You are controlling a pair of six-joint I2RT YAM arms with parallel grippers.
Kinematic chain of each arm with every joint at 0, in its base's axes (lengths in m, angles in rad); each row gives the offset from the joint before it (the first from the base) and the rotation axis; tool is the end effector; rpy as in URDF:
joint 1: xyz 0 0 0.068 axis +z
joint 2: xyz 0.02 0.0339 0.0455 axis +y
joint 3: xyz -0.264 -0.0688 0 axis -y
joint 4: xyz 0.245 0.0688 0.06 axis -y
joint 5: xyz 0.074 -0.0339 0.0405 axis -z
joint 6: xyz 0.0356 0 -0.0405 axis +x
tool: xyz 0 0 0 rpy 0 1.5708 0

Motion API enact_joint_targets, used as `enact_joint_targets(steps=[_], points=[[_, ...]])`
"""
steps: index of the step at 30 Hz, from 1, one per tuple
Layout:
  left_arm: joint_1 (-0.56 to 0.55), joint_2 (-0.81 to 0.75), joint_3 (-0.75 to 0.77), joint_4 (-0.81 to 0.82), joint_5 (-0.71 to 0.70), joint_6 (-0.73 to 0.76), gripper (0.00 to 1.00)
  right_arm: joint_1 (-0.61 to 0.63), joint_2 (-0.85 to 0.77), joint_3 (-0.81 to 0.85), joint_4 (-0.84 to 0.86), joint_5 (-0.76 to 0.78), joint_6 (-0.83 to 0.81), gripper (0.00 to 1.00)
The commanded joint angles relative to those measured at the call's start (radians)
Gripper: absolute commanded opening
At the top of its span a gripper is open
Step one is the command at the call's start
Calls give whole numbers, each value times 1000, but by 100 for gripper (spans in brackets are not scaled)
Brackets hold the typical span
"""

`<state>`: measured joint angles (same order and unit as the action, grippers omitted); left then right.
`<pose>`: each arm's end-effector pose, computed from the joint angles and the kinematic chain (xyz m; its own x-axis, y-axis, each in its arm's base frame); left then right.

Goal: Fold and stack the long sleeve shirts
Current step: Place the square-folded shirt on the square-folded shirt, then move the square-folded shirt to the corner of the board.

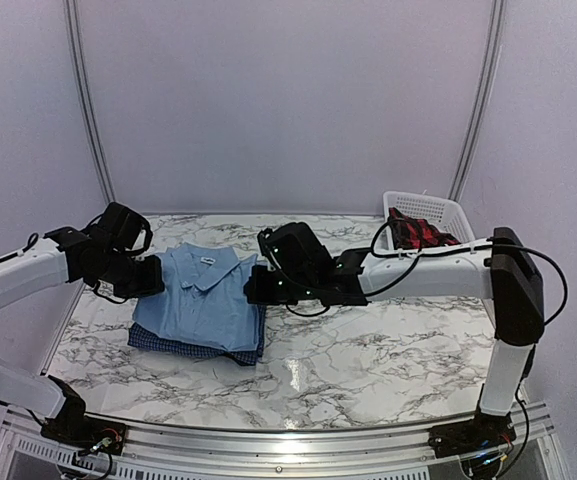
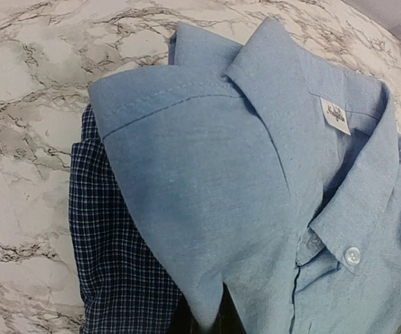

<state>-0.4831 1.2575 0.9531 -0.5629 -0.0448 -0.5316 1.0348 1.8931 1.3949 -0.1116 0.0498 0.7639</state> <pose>0.2321 -0.1199 0.2649 -0.8044 -0.1499 -0.5749 0.0356 0.9538 -0.2985 0.2249 0.3751 0.2368 -0.7908 0.0215 -0.6117 -0.4027 0.7343 0.5465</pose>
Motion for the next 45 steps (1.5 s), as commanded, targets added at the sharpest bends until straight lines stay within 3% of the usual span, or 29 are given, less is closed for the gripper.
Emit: enact_joint_targets(steps=[1,11,12,13,16,18,20,24,32,35,45], points=[[24,-21,-21,-42,-22,16,0,13,10,39,35,-39,23,0],[46,27,-65,-26,-73,14,0,5,91,39,38,-64,-12,0],[49,36,-74,-23,-74,15,0,1,94,30,35,-58,-15,5],[52,38,-86,-20,-80,15,5,-8,93,19,32,-54,-21,13],[67,28,-99,-18,-112,12,43,-36,60,-16,20,-38,-50,38],[77,8,-94,-20,-143,12,69,-43,35,-25,-10,10,-77,46],[82,-14,-82,-24,-185,12,74,-47,20,-20,-48,43,-101,47],[83,-32,-46,-33,-228,21,77,-48,31,-15,-81,63,-119,46],[60,-45,33,-29,-145,34,77,-50,107,-25,-64,40,-116,41],[11,-15,85,-28,-109,22,77,-52,107,-31,-72,49,-119,40],[-225,196,232,69,-64,-102,77,-96,-128,-169,-91,162,-146,46]])
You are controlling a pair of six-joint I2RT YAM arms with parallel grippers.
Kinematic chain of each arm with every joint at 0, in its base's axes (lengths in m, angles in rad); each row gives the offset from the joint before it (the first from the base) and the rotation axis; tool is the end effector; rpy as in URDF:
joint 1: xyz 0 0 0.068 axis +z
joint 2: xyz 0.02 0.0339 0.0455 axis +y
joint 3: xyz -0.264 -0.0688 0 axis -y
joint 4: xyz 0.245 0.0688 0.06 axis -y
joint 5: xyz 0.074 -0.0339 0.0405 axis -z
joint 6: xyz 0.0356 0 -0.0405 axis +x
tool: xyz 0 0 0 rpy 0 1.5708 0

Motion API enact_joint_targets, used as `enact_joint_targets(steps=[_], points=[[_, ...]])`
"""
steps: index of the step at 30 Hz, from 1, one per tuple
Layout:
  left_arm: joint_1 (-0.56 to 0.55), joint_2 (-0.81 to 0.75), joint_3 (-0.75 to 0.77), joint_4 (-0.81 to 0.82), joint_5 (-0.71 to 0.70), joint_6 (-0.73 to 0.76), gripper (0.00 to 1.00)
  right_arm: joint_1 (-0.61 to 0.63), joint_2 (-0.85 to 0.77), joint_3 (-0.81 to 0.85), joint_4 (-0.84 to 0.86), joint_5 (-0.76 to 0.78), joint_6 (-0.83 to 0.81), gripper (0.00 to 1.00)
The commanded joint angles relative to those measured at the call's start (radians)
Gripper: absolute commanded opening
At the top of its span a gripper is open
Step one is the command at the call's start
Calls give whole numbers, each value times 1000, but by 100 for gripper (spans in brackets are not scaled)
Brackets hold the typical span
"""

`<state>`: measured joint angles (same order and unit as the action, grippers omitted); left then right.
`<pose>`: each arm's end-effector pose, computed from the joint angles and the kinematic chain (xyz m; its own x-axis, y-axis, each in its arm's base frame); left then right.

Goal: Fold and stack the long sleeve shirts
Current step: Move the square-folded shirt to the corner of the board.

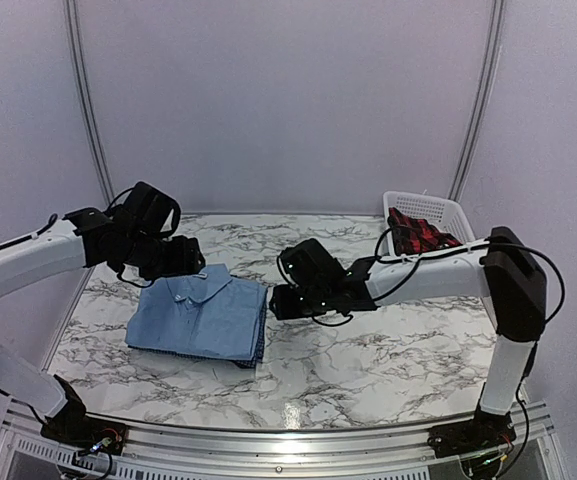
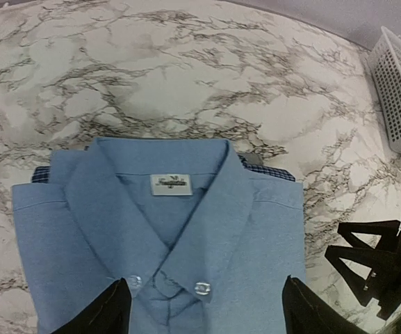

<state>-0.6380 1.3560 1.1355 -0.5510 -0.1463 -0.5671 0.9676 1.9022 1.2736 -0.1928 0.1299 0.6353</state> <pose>0.2394 -0.1711 0.3002 -0.7438 -0.1101 -0.6592 0.1253 0.9459 -0.2994 0.2385 0.3382 0.1876 -0.7892 -0.1084 -0.6046 -0.3705 0.8690 0.3279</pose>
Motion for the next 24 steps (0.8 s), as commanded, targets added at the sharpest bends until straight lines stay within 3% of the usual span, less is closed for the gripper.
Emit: enact_joint_targets(steps=[1,7,12,17,24], points=[[-97,118,72,65,35,-81,78,-39,-168,-75,-12,104,-15,47],[-237,349,227,130,18,-151,79,-127,-369,-224,-19,178,-14,54],[-315,548,387,131,-21,-201,82,-157,-470,-277,-33,215,-41,72],[-322,723,519,132,-41,-232,82,-164,-525,-292,-43,221,-55,84],[-314,859,595,132,-106,-251,83,-166,-561,-300,-63,229,-71,91]])
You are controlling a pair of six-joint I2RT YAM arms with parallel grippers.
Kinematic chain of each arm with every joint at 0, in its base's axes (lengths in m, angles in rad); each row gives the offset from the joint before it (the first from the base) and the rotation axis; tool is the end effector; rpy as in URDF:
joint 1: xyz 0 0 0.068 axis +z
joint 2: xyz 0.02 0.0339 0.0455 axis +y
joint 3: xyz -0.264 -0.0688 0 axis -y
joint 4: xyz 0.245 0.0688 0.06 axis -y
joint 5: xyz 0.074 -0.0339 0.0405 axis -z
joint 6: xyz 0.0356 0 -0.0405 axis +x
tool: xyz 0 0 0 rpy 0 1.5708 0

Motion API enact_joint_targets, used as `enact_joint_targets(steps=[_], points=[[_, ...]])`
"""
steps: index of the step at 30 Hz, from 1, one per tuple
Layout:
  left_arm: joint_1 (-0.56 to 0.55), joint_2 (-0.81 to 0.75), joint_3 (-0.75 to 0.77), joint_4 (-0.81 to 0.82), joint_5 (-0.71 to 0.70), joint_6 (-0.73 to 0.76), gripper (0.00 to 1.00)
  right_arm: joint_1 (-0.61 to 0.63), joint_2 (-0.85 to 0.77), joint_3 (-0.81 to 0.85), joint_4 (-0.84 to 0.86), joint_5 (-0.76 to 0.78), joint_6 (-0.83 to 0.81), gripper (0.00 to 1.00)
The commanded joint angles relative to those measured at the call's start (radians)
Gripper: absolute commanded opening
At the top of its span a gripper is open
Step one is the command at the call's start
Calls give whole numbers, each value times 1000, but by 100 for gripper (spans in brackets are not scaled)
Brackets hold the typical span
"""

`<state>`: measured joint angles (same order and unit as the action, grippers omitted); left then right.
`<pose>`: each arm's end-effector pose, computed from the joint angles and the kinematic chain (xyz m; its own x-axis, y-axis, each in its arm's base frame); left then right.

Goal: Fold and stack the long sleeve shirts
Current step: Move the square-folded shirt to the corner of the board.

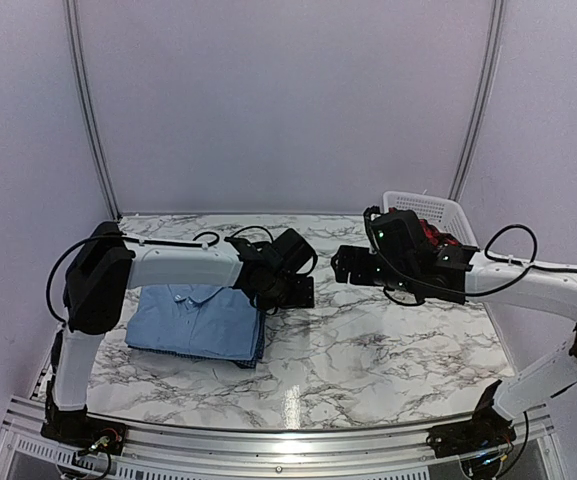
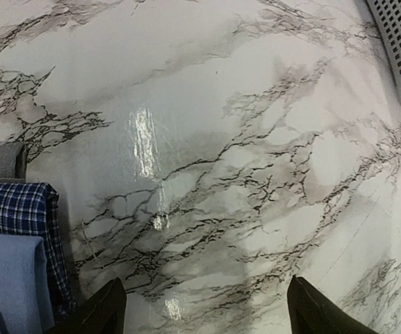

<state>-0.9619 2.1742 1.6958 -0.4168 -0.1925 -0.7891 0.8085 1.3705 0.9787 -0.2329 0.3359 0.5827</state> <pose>0.2819 -0.3923 0.1863 -0.8373 -0.0171 -0.5465 0.2022 0.9189 -0.3387 0.2185 0.2118 0.2712 -0.6114 0.1120 -0.7834 -0.1937 0.9386 0.2854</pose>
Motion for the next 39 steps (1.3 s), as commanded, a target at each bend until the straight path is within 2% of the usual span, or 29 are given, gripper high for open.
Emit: enact_joint_targets(steps=[1,9,14,22,29,39], points=[[13,54,34,-2,-63,-36,83,-6,-32,-7,-24,23,-20,91],[60,38,-56,2,-119,-84,84,-6,-38,-14,-28,16,-22,93],[108,-36,-189,38,-133,-104,85,-7,-32,-17,-19,5,-21,94],[188,-188,-418,100,-129,-113,85,-7,-8,-15,-4,-13,-9,97],[220,-355,-641,133,-110,-97,85,-7,14,-14,4,-19,-2,99],[273,-585,-883,131,-75,-62,84,-6,53,-5,18,-39,6,98]])
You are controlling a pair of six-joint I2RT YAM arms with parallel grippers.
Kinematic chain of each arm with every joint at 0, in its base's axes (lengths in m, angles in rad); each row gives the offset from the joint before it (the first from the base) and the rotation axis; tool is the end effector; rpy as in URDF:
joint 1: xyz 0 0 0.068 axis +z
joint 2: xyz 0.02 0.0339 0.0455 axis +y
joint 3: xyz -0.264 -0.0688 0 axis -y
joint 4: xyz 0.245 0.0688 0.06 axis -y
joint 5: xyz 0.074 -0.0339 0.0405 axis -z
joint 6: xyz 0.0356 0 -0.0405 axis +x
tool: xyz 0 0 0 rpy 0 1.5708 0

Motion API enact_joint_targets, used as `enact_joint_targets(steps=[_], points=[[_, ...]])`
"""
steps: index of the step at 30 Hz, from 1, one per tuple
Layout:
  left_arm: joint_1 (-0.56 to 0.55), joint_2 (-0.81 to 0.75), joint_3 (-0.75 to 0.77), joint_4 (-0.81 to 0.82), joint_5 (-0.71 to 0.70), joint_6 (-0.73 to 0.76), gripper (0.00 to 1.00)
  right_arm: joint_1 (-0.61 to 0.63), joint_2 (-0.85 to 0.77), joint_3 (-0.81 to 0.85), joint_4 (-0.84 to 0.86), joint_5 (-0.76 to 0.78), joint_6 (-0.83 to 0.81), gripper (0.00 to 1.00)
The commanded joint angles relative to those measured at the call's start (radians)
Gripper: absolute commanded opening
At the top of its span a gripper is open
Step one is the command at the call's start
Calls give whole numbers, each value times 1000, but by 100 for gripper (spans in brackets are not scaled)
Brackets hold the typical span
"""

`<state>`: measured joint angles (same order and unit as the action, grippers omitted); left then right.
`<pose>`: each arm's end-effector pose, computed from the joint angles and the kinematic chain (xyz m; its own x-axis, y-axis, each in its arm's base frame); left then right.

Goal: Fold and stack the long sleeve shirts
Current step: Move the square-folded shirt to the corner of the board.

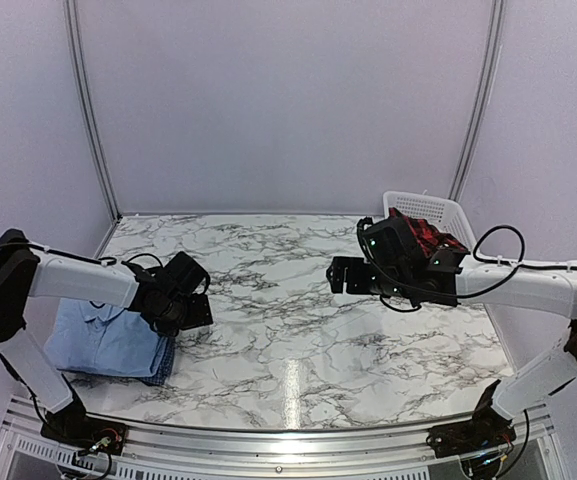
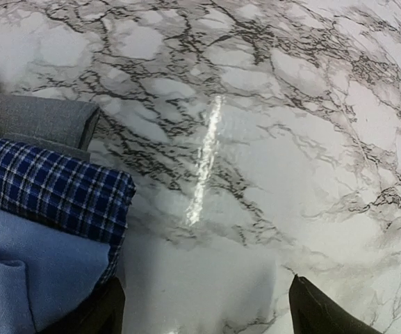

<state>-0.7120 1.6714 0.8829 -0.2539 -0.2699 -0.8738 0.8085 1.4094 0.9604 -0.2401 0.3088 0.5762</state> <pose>0.2457 -0.1995 0.1511 -0.8245 -0.2646 -0.5002 -0.1624 0.9574 -0.2388 0.2203 0.2150 0.2532 -0.6554 0.0653 -0.7525 -0.2027 0.9445 0.2585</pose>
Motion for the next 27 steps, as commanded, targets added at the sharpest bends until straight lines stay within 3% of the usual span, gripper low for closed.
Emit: enact_joint_targets(steps=[1,13,27], points=[[24,-99,-85,-31,3,26,85,-7,17,14,27,-13,14,99],[40,-180,-115,-36,42,89,85,-6,39,28,10,-17,22,99],[-41,-217,68,-23,58,227,89,-6,43,62,7,19,-3,99]])
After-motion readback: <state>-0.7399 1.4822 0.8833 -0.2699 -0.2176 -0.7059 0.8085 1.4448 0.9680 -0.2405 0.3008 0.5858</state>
